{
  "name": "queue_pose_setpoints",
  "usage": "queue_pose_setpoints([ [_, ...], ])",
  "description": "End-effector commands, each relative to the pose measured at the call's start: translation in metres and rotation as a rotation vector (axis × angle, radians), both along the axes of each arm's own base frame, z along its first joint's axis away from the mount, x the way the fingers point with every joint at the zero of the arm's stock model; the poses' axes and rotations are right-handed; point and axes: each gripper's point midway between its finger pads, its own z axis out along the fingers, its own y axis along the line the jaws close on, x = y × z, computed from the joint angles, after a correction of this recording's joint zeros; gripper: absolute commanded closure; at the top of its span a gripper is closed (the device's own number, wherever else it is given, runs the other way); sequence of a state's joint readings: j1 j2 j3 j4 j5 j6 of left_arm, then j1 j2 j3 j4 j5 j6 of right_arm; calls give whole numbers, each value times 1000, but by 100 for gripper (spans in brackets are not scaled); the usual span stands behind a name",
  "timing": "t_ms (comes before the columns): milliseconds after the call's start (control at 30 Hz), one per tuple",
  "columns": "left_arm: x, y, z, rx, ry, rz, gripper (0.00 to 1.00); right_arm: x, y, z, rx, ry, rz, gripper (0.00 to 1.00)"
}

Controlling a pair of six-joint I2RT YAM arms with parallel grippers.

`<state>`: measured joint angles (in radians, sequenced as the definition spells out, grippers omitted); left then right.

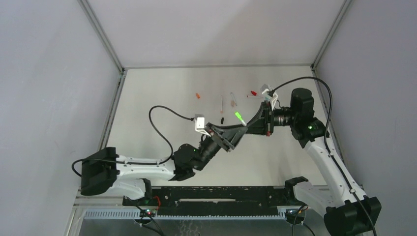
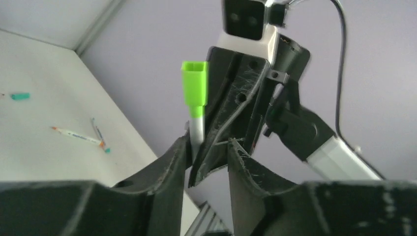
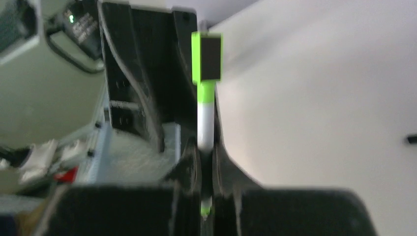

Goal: Insert the pens into the pen caps
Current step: Insert the pen cap onto the pen, then place the pen at the center of the board.

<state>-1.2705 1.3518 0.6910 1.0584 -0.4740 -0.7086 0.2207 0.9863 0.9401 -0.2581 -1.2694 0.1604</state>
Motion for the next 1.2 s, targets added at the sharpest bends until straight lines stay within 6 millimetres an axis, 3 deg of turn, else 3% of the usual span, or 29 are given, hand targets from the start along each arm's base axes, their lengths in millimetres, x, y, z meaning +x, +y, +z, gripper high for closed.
queue_pose_setpoints([
  [0,-75,-17,-80,269,12,-268,55,6,2,15,24,-264,13,100],
  [100,-67,11,-52,205,-28,-188,47,0,3,5,28,-269,54,100],
  [267,-60,47,-35,165,-107,-97,32,-11,3,-7,39,-283,123,100],
  [400,-54,63,-28,124,-132,-38,15,-14,2,-12,39,-286,144,100],
  [533,-49,63,-18,90,-152,-25,0,-15,2,-19,40,-273,155,100],
  [800,-38,40,-2,25,-206,-119,2,-15,3,-24,41,-236,158,100],
  [1033,-27,28,-1,-39,-255,-100,26,-9,4,-28,35,-203,143,100],
  [1167,-21,16,-3,-26,-264,-99,33,-9,3,-29,34,-201,142,100],
])
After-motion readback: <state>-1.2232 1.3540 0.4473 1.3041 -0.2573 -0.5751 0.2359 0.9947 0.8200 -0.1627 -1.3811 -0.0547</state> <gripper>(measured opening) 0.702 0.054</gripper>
